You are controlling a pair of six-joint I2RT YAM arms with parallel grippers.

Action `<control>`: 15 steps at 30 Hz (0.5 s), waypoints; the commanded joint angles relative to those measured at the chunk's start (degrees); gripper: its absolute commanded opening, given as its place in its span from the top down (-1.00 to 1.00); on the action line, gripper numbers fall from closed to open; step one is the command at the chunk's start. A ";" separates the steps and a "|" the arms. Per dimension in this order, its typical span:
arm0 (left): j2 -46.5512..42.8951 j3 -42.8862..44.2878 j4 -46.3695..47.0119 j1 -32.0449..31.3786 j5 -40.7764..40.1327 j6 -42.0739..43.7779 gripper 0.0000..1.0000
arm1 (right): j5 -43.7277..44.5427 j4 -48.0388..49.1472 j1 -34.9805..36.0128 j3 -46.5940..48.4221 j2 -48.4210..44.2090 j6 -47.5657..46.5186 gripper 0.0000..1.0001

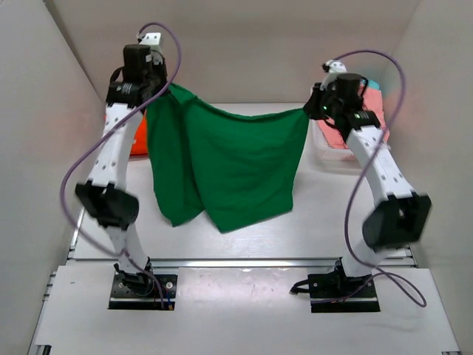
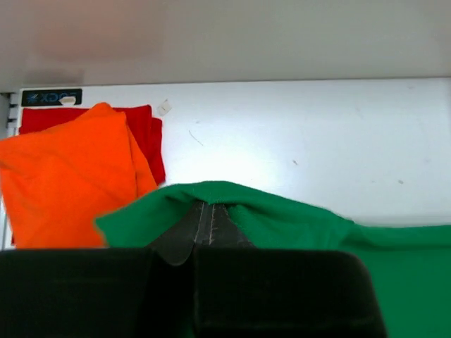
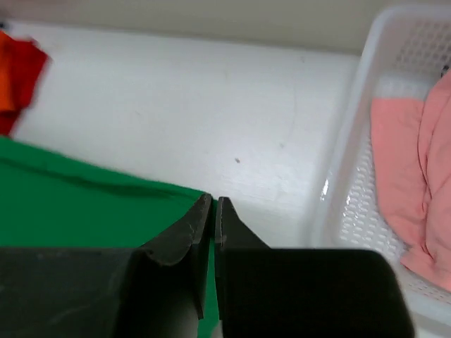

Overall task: Fold and stack the t-shirts
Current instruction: Flatten out the tshirt

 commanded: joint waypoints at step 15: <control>-15.36 -2.29 11.37 -1.66 -1.13 3.98 1.00 | 3.53 -0.16 -3.51 17.39 2.16 -4.17 1.00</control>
